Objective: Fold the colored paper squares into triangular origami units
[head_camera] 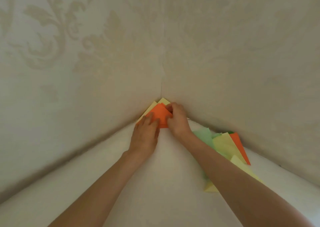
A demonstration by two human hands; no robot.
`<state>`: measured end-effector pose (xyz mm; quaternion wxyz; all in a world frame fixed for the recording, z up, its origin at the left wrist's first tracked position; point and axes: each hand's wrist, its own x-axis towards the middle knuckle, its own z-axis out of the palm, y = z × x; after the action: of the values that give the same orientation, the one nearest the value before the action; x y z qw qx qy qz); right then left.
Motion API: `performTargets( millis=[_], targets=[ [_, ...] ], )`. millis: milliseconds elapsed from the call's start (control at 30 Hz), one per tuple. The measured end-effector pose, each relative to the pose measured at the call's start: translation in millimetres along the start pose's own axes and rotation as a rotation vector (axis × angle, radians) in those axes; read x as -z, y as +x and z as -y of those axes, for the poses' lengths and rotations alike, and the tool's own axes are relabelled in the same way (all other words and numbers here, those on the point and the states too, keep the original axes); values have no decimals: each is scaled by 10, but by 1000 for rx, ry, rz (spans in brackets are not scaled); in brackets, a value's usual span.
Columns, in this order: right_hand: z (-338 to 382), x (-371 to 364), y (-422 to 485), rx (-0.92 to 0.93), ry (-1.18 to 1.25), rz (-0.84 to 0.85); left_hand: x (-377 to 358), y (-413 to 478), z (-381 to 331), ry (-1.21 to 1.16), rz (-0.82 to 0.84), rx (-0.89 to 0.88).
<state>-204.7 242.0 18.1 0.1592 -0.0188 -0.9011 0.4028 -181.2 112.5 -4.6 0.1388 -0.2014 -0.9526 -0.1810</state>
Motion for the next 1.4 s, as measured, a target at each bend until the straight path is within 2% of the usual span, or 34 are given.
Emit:
performTargets(
  millis=[100, 200, 333, 467, 533, 567, 667, 767, 833, 900, 1033, 1133, 1300, 1400],
  targets=[
    [-79, -56, 52, 22, -228, 23, -82, 75, 14, 103, 36, 56],
    [-41, -9, 82, 83, -320, 17, -52, 93, -7, 85, 20, 50],
    [231, 385, -28, 244, -133, -29, 178, -10, -68, -58, -75, -49],
    [443, 1169, -546, 334, 16, 5, 487, -311, -274, -160, -194, -137],
    [370, 1538, -907, 285, 92, -4, 540, -555, -474, -234, -247, -152],
    [285, 1681, -1084, 252, 115, -5, 535, -691, -594, -291, -214, -124],
    [-107, 1938, -1586, 89, 150, 6, 451, -1043, -931, -390, 37, 2],
    [-523, 1949, -1999, -107, -29, 42, 307, -1223, -1163, -286, 173, -10],
    [-719, 1856, -2147, -167, -280, 76, 224, -1247, -1262, -203, 153, -33],
    [-742, 1719, -2159, -140, -435, 47, 156, -1199, -1288, -162, 115, -23],
    [-616, 1424, -1899, -156, -504, 1, 76, -957, -1214, -160, 55, 74],
    [-516, 1271, -1671, -194, -641, -22, 25, -712, -1136, -108, 83, 171],
    [-461, 1192, -1529, -245, -675, -41, -10, -550, -1108, -49, 108, 174],
    [-452, 1243, -1572, -210, -632, -35, 75, -597, -1046, -75, 48, 136]
  ],
)
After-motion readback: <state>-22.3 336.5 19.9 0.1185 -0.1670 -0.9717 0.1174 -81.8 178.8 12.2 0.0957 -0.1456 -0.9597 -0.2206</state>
